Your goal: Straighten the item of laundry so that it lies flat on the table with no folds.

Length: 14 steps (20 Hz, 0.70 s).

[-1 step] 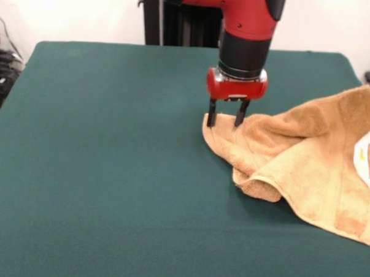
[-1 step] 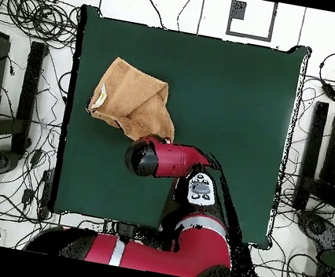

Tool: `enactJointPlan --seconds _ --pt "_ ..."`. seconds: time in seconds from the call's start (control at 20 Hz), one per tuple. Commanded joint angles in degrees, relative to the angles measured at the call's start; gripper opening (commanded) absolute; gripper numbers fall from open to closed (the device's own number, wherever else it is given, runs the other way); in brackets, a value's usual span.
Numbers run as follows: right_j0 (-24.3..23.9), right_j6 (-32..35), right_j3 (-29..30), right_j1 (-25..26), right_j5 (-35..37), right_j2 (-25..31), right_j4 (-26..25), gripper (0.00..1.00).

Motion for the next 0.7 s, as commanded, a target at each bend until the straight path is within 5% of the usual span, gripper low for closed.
enactJointPlan --seconds 0.05,0.1,0.15,0.7 --pt "0.55 8.25 -6.31 6.01 -6.72 2.86 0.79 1.00" --pt "0.53 8.22 -6.28 5.99 -6.62 2.91 0.81 1.00" --pt "0.50 8.20 -6.26 5.97 -6.52 2.95 0.83 0.00" --pt "1.26 8.35 -6.61 5.64 -5.77 2.06 0.87 0.00"
